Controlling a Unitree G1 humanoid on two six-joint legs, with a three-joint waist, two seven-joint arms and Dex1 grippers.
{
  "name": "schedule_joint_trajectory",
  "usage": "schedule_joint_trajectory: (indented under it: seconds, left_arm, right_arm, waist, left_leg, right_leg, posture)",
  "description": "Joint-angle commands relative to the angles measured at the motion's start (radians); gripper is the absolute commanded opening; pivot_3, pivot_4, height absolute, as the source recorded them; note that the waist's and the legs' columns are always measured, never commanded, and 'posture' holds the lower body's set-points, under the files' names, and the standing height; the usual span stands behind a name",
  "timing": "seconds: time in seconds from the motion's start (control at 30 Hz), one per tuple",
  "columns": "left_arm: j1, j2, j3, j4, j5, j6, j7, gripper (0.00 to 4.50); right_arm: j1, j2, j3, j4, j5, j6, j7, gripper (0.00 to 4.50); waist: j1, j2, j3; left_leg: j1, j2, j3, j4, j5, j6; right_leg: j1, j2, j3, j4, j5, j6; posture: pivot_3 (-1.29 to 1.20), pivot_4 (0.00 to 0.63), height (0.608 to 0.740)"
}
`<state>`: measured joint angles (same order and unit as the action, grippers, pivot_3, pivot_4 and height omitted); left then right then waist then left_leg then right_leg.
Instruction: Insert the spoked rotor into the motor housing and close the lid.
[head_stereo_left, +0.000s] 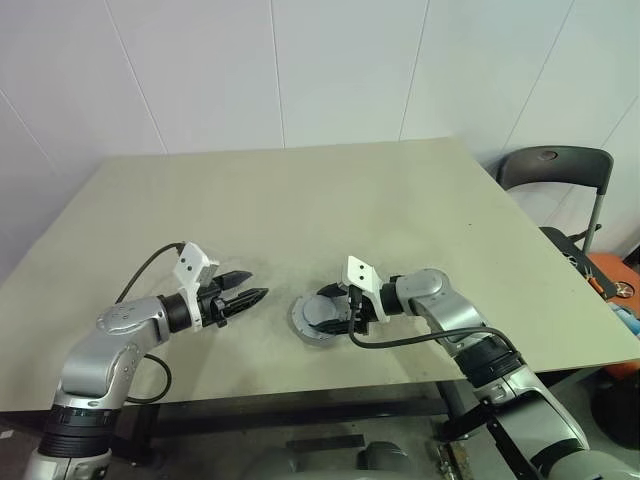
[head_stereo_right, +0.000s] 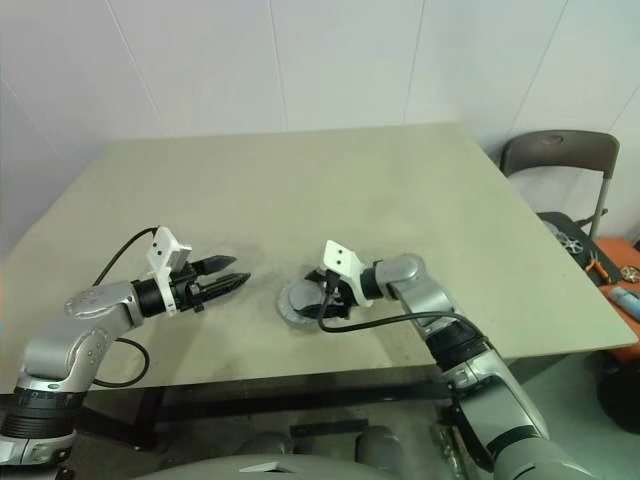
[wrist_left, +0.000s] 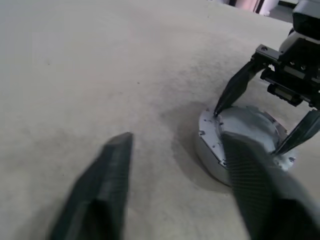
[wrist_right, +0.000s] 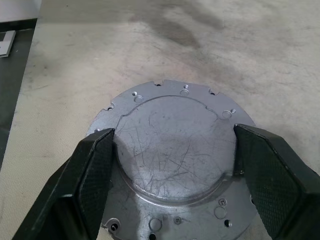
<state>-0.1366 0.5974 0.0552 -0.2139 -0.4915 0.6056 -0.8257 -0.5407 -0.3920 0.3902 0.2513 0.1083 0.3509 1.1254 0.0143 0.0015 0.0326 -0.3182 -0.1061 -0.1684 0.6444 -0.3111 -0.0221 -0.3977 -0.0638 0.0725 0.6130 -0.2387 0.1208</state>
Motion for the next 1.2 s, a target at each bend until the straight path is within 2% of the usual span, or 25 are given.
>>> schedule_joint_trajectory:
  seconds: [0.03, 0.13, 0.17, 0.53, 1.2]
  left_arm:
    - [-0.038, -0.017, -0.055, -0.042, 0.001, 0.019, 0.002, 1.17]
    - [-0.065, -0.038, -0.112, -0.032, 0.034, 0.028, 0.027, 0.12]
    - [-0.073, -0.044, -0.129, -0.029, 0.039, 0.026, 0.024, 0.00]
    - [-0.125, -0.059, -0.228, 0.033, 0.097, 0.050, 0.020, 0.00]
    - [-0.151, -0.063, -0.283, 0.058, 0.147, 0.107, 0.028, 0.00]
  right_arm:
    - [0.034, -0.023, 0.059, 0.085, -0.067, 0.035, -0.001, 3.43]
    - [0.033, -0.019, 0.060, 0.084, -0.067, 0.036, -0.004, 3.43]
    - [0.032, -0.017, 0.060, 0.084, -0.067, 0.036, -0.005, 3.43]
    - [0.036, -0.015, 0.059, 0.076, -0.065, 0.041, -0.014, 3.43]
    - [0.045, -0.018, 0.058, 0.050, -0.061, 0.062, -0.021, 3.43]
  waist:
    - [0.000, 0.000, 0.000]
    - [-0.001, 0.000, 0.000]
    - [-0.001, 0.000, 0.000]
    - [-0.002, 0.000, 0.000]
    - [-0.002, 0.000, 0.000]
  left_leg:
    - [0.000, 0.000, 0.000, 0.000, 0.000, 0.000]
    - [0.000, 0.000, 0.000, 0.000, 0.000, 0.000]
    - [0.000, 0.000, 0.000, 0.000, 0.000, 0.000]
    - [0.000, 0.000, 0.000, 0.000, 0.000, 0.000]
    - [0.000, 0.000, 0.000, 0.000, 0.000, 0.000]
  right_leg:
    - [0.000, 0.000, 0.000, 0.000, 0.000, 0.000]
    - [0.000, 0.000, 0.000, 0.000, 0.000, 0.000]
    - [0.000, 0.000, 0.000, 0.000, 0.000, 0.000]
    - [0.000, 0.000, 0.000, 0.000, 0.000, 0.000]
    - [0.000, 0.000, 0.000, 0.000, 0.000, 0.000]
  posture:
    - [0.00, 0.000, 0.740]
    - [0.00, 0.000, 0.740]
    - [0.00, 0.000, 0.740]
    - [0.00, 0.000, 0.740]
    - [0.00, 0.000, 0.740]
